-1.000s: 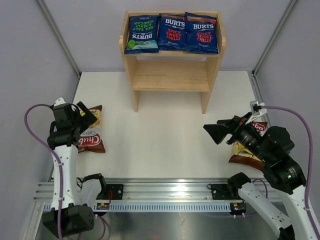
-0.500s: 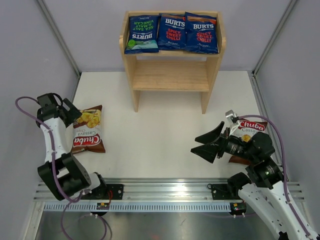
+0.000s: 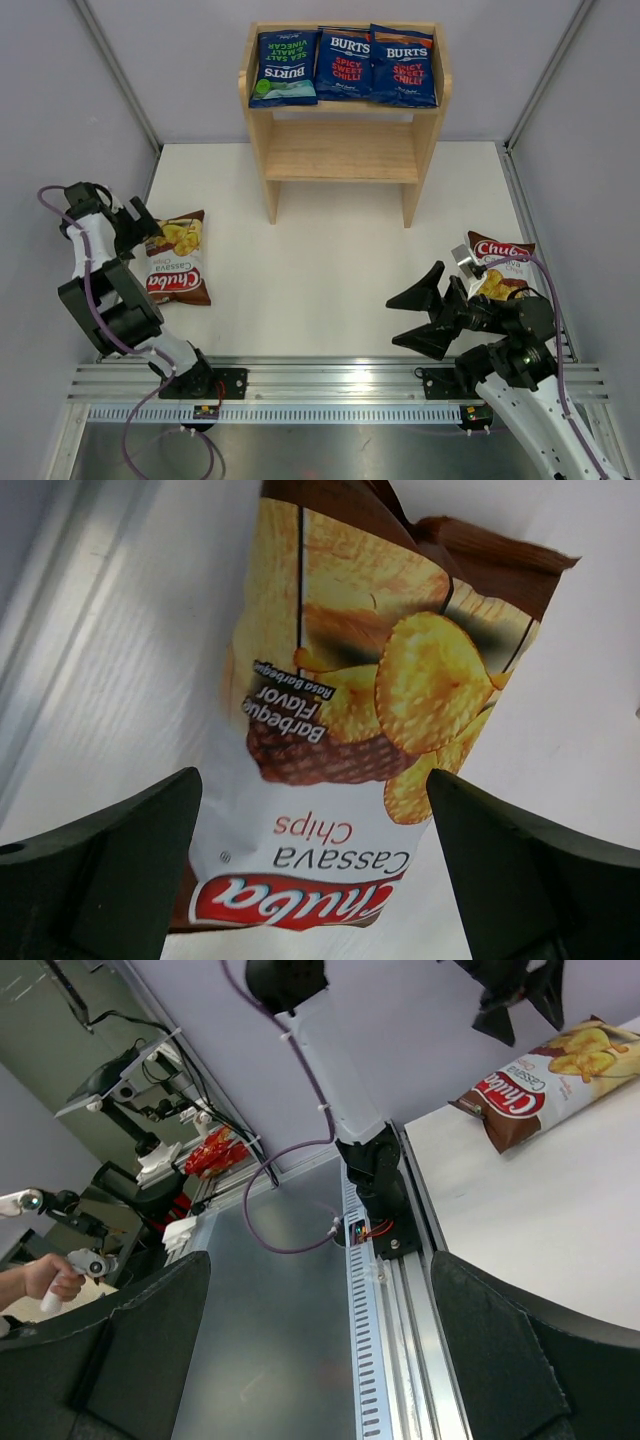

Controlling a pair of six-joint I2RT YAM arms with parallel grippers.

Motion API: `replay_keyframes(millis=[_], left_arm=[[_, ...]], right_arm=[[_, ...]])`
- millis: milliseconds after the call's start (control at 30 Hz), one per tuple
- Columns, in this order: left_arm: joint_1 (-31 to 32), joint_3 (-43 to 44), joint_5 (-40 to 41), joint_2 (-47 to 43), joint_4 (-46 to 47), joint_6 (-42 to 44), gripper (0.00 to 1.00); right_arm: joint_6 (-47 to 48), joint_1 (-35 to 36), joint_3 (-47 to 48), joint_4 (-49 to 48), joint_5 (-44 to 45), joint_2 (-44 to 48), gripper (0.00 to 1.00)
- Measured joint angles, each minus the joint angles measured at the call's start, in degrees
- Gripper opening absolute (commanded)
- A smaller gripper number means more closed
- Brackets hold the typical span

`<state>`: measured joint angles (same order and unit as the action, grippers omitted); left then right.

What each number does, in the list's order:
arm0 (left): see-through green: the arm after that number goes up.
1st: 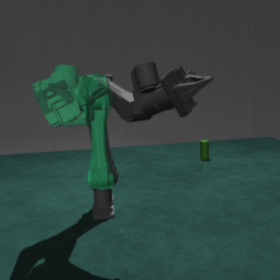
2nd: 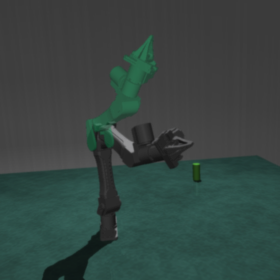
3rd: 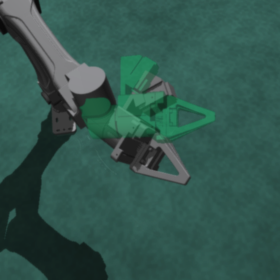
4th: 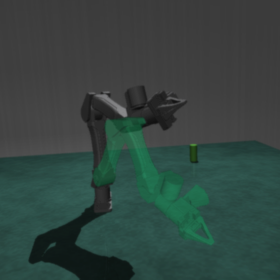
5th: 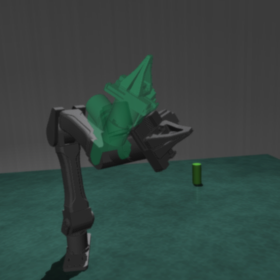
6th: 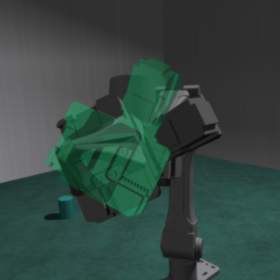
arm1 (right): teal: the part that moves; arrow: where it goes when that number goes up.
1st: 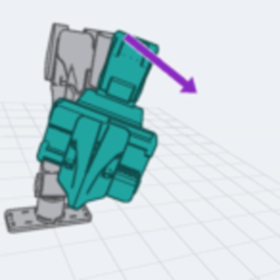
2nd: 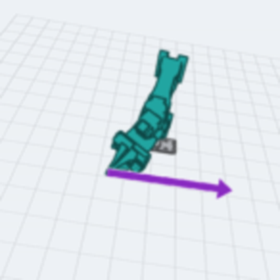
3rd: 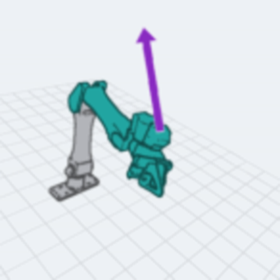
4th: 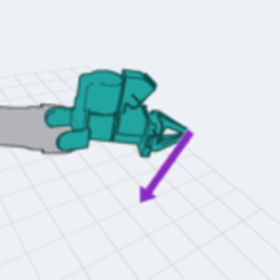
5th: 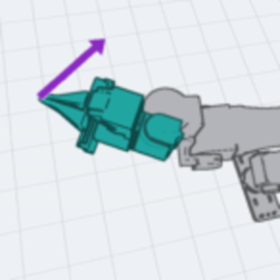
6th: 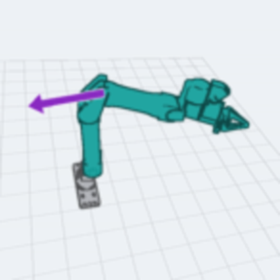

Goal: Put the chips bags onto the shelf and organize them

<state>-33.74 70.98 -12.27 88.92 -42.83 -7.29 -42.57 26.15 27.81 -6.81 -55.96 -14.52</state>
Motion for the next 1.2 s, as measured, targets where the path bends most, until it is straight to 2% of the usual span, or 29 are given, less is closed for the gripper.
replay_keyframes(millis=[233,433,567,667,800,900,1033,1200], left_arm=[[-0.26,0.24,-13.92,11.98,1.03,3.32,0.98],[0.09,-1.03,-23.50,13.35,6.47,1.14,0.94],[2.27,-5.84,-24.76,12.24,14.93,-4.61,0.94],[6.25,-10.23,-20.20,9.31,21.29,-10.93,0.98],[15.02,-18.84,-7.98,0.59,28.57,-21.90,0.99],[22.88,-24.22,2.67,-6.99,30.05,-29.64,0.99],[31.47,-28.89,13.00,-15.91,30.34,-37.66,0.99],[32.17,-26.99,19.96,-17.77,27.61,-38.18,0.99]], right_arm=[[2.73,0.00,0.66,1.44,-3.87,1.53,1.00],[3.98,0.00,1.22,2.01,-4.79,1.20,0.99],[3.98,0.00,1.22,2.03,-4.68,-0.15,0.99],[3.96,0.00,1.22,2.10,-4.35,-0.44,0.99],[3.72,0.00,1.22,2.10,-3.52,-0.44,0.99],[3.61,0.00,1.22,2.21,-3.23,-0.46,0.99],[3.48,0.00,1.22,2.64,-2.82,-0.61,0.99],[3.48,0.00,1.22,3.74,-1.90,-1.03,0.99]])
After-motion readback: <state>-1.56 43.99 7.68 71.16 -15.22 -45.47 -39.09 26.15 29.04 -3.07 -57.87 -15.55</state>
